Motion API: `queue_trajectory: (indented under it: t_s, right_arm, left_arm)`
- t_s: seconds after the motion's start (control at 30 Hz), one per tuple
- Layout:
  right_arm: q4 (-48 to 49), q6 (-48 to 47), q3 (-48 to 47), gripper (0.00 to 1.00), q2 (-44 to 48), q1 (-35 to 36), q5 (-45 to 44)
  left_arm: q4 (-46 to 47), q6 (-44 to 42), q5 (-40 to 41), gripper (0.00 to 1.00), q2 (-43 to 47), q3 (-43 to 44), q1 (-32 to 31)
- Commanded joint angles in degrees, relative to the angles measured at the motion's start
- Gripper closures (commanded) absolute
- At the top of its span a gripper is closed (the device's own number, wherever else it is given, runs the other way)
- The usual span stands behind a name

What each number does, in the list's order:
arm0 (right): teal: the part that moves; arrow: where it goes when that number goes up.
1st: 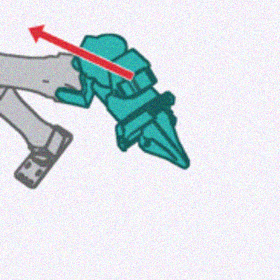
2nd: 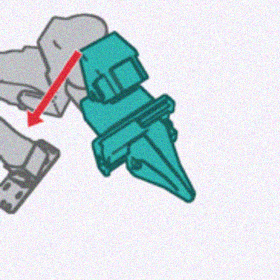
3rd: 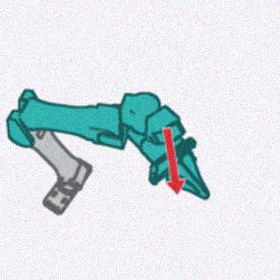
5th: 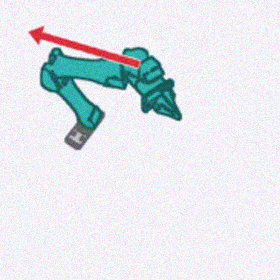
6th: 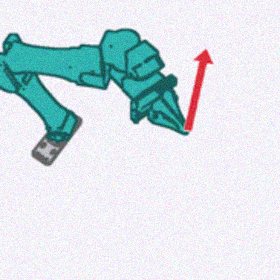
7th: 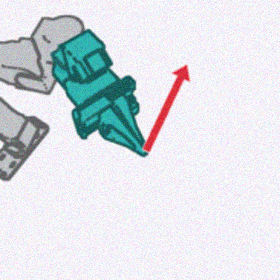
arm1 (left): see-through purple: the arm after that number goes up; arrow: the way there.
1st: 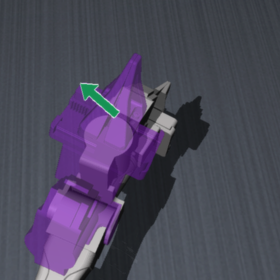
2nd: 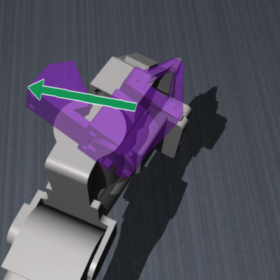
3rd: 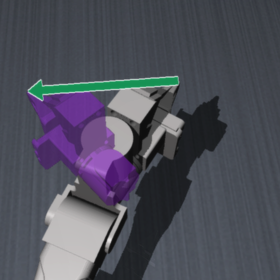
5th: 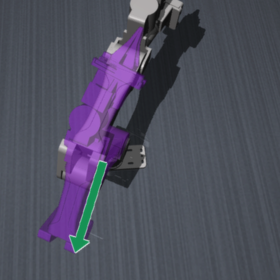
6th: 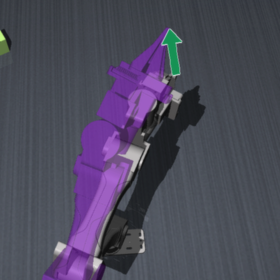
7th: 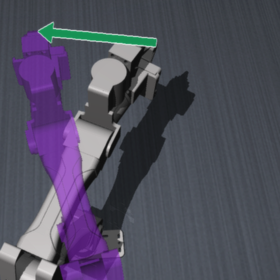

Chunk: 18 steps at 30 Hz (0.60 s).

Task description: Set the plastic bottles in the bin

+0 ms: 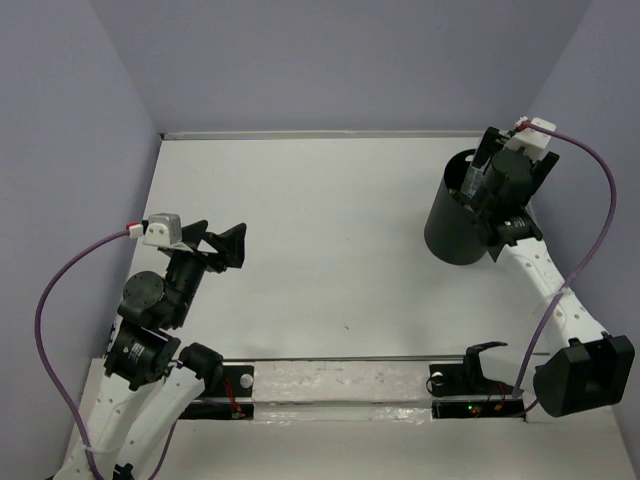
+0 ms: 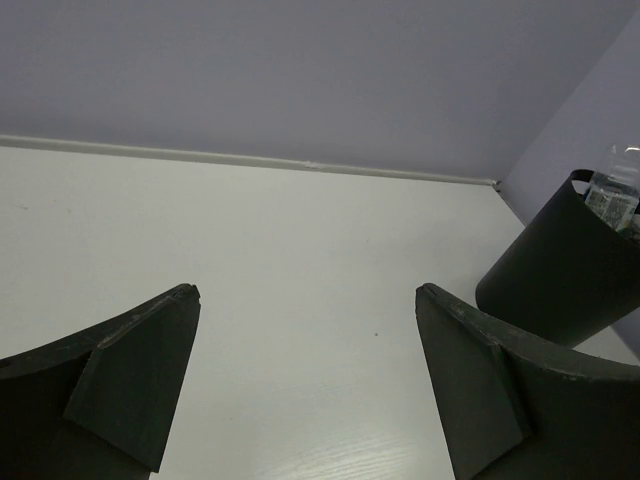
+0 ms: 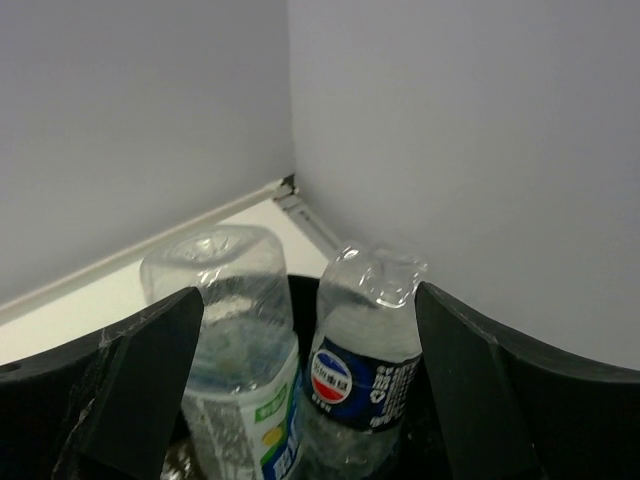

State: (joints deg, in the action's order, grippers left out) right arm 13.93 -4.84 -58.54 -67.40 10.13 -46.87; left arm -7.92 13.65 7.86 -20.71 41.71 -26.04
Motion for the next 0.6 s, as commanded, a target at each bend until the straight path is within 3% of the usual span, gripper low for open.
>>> queue_trajectory:
  t_s: [0.0, 0.1, 0.2, 0.4, 0.57]
  right_arm:
    - [-17.9, 12.0, -6.1, 0.1, 3.0, -0.3, 8.6]
    - [-24.9, 17.8, -7.8, 0.13, 6.5, -0.3, 22.0]
    - [-26.6, 23.7, -6.8, 0.01, 11.7, -0.3, 43.9]
    - [-27.3, 28.7, -4.7, 0.0, 22.1, -0.3, 60.6]
    - [-28.5, 30.3, -5.4, 0.0, 30.1, -0.3, 72.9]
  left_arm:
    - [2.7, -0.2, 0.5, 0.01, -1.4, -0.2, -0.1]
    - [2.7, -0.1, 0.9, 0.01, -2.2, -0.4, -0.2]
    - [2.6, 0.3, 1.1, 0.01, -2.9, -0.3, -0.2]
    - [4.8, 3.0, -3.9, 0.01, -3.8, 0.3, -0.2]
    - [5.4, 5.5, -9.2, 0.01, -5.9, 5.9, -0.1]
